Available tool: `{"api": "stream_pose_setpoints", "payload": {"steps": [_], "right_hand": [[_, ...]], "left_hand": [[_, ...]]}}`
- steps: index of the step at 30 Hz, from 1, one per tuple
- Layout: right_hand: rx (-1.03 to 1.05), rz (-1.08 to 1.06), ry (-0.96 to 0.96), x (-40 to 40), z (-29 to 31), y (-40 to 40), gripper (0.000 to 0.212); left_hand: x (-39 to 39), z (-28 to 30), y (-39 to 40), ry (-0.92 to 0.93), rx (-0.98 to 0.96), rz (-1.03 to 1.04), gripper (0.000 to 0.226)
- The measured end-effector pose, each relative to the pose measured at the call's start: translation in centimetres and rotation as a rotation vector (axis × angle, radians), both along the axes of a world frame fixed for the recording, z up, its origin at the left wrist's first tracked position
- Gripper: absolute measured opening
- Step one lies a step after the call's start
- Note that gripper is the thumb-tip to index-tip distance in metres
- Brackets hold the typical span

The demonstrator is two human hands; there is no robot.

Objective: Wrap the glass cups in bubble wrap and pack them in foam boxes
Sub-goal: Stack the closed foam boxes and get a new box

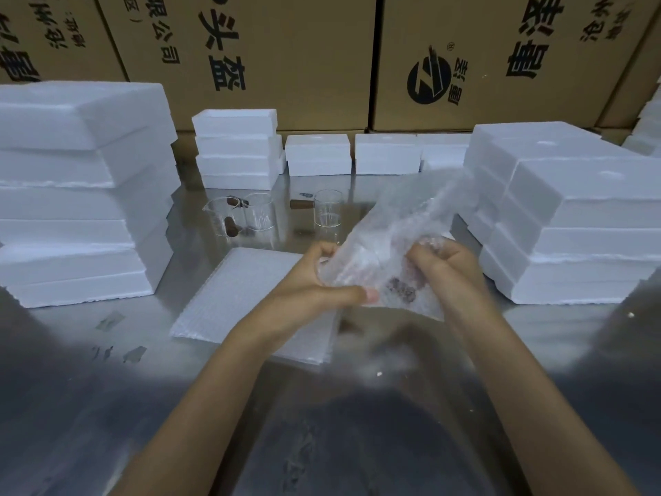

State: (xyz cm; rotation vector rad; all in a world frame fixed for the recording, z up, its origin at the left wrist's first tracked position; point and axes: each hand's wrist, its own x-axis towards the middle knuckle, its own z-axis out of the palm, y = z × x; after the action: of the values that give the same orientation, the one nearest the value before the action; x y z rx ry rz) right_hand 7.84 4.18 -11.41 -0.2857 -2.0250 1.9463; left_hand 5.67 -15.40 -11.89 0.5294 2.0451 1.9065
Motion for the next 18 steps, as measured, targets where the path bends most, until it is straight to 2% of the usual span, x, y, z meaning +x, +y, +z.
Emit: {"api": "stream_pose_setpoints", "payload": {"steps": [4,6,7,9,11,13,16,18], "right_hand": [[0.374,-0.037,0.063,0.0,-0.7,-0.7,0.037],[0.653,-0.094,0.075,0.0,-1.2,-0.9,0.044],[0.783,-0.116,0.079,-0.1,-1.4,-0.9,0.043],[0.931,-0.101,0.104,-0.1,-1.7,-1.1,0.036],[0.959,-0.049,0.169,-0.1,-1.8,-1.4,0.022],[0.956,-0.001,0.258,-0.2,-2.1,-1.6,0.023],[0.876,0.064,0.327,0.1,-2.0,-2.1,0.021],[0.847,0.078,0.306,0.3,-1.9,-2.1,0.032]], "left_hand": [[0.0,-0.9,0.6,0.247,-0.374,0.082,0.061],[-0.2,-1.4,0.6,0.35,-0.538,0.118,0.061],[-0.3,-1.5,0.5,0.356,-0.553,0.106,0.06],[-0.6,-1.2,0.2,0.277,-0.426,0.059,0.055],[-0.8,-0.9,-0.2,0.196,-0.235,0.059,0.047],[-0.9,-0.9,0.0,0.208,-0.138,0.123,0.032],[-0.4,-1.7,1.3,0.272,-0.161,0.256,0.024],[-0.2,-2.2,2.1,0.343,-0.252,0.321,0.017]]}}
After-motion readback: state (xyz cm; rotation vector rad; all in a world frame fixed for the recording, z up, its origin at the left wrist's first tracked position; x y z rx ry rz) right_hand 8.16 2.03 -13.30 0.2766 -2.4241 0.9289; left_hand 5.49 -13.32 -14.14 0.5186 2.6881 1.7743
